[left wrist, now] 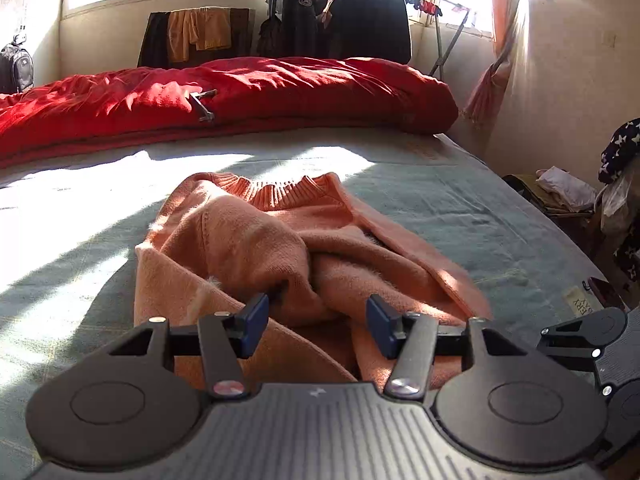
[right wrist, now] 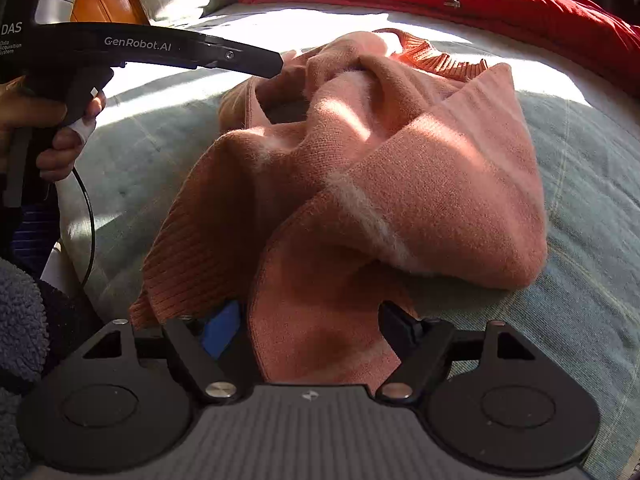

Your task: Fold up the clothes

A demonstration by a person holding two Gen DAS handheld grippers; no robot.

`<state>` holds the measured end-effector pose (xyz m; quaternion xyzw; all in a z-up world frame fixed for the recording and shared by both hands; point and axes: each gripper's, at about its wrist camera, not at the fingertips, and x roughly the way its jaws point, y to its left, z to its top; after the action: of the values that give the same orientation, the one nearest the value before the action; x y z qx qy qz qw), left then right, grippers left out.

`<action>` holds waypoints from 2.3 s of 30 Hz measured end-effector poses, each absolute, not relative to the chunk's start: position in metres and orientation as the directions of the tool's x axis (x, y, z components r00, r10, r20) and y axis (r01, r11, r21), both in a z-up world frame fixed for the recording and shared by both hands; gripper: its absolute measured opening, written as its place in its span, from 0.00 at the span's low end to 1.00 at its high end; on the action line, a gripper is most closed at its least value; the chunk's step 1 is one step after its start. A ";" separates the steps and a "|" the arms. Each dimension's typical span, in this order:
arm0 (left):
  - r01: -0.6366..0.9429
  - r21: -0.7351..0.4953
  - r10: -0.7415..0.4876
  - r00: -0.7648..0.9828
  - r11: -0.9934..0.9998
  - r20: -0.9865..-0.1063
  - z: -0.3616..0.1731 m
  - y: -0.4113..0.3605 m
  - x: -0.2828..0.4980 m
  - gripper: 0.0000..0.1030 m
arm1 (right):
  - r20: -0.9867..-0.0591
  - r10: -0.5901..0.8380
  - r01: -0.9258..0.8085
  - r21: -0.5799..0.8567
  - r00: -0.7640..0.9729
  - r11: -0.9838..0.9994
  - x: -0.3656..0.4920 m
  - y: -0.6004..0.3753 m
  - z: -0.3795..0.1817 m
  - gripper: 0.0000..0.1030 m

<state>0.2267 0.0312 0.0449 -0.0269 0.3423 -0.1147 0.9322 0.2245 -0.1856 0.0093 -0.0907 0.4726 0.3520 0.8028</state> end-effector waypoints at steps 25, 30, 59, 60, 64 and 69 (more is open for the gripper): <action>0.164 -0.143 -0.217 0.759 0.976 -0.614 0.045 0.045 0.217 0.54 | -0.750 0.192 -0.464 -0.168 0.632 0.870 0.268 -0.250 0.048 0.06; 0.149 -0.141 -0.204 0.756 0.979 -0.622 0.043 0.050 0.221 0.54 | -0.713 0.064 -0.355 -0.267 0.698 0.896 0.297 -0.278 0.053 0.06; 0.097 -0.058 -0.111 0.753 0.994 -0.649 0.052 0.061 0.221 0.58 | -0.565 -0.423 0.126 -0.488 0.708 0.863 0.490 -0.422 0.050 0.05; 0.093 -0.055 -0.107 0.753 0.994 -0.649 0.052 0.062 0.220 0.58 | -0.569 -0.433 0.134 -0.491 0.699 0.861 0.495 -0.426 0.048 0.05; 0.080 -0.051 -0.094 0.750 0.995 -0.655 0.053 0.068 0.220 0.58 | -0.589 -0.485 0.148 -0.526 0.647 0.837 0.513 -0.432 0.024 0.05; 0.074 -0.053 -0.091 0.742 0.996 -0.664 0.051 0.073 0.222 0.58 | -0.668 -0.497 0.141 -0.513 0.553 0.847 0.525 -0.439 -0.011 0.08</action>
<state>0.2218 0.0728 0.0511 -0.0117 0.3565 -0.0442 0.9332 0.5252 -0.4392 -0.0114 -0.2050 0.4345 -0.1861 0.8571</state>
